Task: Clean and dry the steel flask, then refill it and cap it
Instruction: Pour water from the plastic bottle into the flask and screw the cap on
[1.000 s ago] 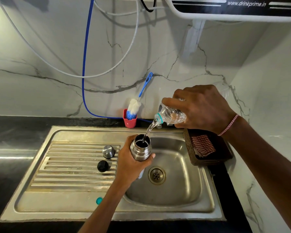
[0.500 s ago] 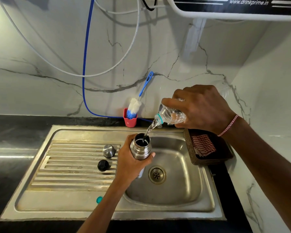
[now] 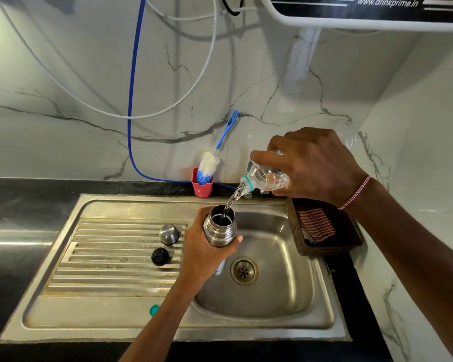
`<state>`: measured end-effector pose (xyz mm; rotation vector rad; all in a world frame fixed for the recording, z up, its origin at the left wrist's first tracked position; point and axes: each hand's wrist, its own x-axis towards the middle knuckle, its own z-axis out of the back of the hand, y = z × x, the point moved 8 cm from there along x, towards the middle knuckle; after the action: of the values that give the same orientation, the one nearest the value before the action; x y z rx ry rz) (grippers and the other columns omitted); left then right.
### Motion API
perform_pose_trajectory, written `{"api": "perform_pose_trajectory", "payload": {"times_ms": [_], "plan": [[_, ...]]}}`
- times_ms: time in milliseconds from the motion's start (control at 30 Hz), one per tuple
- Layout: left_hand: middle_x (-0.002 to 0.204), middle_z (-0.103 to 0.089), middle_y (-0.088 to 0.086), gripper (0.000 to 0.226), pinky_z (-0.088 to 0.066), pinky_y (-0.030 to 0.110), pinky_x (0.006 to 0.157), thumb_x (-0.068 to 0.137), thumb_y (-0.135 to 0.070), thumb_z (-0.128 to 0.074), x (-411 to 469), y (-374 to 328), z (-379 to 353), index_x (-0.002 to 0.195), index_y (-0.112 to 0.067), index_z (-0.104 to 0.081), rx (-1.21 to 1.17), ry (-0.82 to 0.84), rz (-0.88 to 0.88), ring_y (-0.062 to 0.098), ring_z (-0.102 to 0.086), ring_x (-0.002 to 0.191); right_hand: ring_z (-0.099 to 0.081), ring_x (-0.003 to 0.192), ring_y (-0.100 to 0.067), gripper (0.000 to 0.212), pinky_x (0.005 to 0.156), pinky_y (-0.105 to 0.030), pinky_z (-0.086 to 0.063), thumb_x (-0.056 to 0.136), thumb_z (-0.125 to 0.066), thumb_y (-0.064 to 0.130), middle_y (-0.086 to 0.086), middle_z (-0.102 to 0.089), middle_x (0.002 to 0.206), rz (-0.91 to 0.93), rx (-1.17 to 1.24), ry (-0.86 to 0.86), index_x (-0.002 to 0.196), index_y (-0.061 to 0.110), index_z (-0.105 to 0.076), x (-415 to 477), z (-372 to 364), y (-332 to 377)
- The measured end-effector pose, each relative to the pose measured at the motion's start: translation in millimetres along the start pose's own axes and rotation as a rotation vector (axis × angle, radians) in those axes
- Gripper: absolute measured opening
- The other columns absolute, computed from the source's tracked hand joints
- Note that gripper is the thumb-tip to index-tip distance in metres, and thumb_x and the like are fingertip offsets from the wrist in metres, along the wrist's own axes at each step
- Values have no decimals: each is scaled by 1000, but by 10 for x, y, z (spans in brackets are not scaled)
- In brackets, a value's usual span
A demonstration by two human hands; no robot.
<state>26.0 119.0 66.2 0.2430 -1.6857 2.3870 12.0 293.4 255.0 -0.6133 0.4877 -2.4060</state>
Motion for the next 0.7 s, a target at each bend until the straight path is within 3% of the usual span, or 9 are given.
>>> {"api": "perform_pose_trajectory", "payload": {"times_ms": [300,700], "plan": [[109,-65,-35,71,-52,10,79,63,-26,-98,11,-29,-9,114,-44,-51,4,12,-11,-4,-67,96,-63,73,-23,54,64,-32,-47,78,-70,64,1,-68,99,12,-12,-17,121,31,-62,17,2,4],[110,-65,-34,72,-53,12,80,63,-26,-98,15,-26,9,114,-44,-51,-4,14,-8,-3,-68,97,-62,72,-24,50,65,-32,-46,81,-68,62,-1,-68,98,35,-5,-50,120,30,-64,66,47,33]]}}
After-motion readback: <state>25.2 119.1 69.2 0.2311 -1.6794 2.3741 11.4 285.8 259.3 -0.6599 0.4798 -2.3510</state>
